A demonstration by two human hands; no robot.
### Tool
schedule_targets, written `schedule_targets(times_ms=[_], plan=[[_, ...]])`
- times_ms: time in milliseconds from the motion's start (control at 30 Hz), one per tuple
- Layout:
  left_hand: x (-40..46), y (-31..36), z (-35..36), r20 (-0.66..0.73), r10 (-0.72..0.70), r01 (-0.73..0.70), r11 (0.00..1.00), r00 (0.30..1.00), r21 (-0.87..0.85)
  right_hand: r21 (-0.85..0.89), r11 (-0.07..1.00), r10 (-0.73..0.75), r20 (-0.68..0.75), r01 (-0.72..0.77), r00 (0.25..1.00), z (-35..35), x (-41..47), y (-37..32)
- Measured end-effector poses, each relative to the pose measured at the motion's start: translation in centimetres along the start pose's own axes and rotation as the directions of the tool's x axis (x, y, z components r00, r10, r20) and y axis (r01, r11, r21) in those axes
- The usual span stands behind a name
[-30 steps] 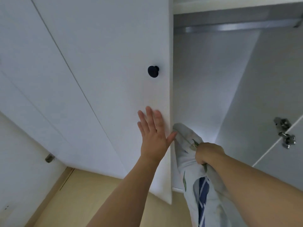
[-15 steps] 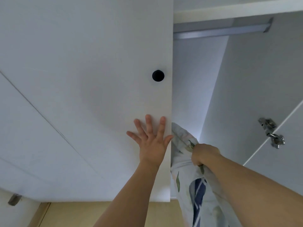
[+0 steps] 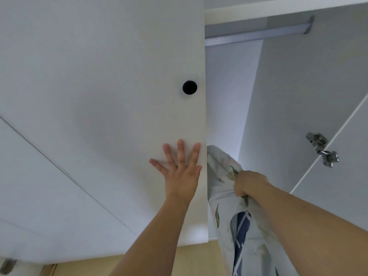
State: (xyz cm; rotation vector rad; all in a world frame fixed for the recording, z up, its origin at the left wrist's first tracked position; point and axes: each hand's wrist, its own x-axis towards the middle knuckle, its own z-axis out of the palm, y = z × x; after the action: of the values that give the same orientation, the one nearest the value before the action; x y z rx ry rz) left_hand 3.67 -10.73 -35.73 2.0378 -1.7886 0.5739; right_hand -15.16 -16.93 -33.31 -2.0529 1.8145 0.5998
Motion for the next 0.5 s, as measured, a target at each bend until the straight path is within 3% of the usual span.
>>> schedule_targets(times_ms=[133,267,500], plan=[[-2.5,-1.8,0.7,0.089,0.308,-0.315,0.945,0.947,0.085,0.051,0.998,0.036,0.024,-0.037,0.999,1.8,-0.5,0.6],[-3.1,-0.6,1.3,0.175,0.413,-0.425,0.905,0.894,0.034,0.107,0.990,0.085,0.046,-0.089,0.995,4.4,-1.9,1.6],[-4.0,4.6,1.0,0.178,0.573,-0.568,0.819,0.800,-0.087,0.233,0.942,0.223,0.095,-0.240,0.970,9.5,-6.6,5.9]])
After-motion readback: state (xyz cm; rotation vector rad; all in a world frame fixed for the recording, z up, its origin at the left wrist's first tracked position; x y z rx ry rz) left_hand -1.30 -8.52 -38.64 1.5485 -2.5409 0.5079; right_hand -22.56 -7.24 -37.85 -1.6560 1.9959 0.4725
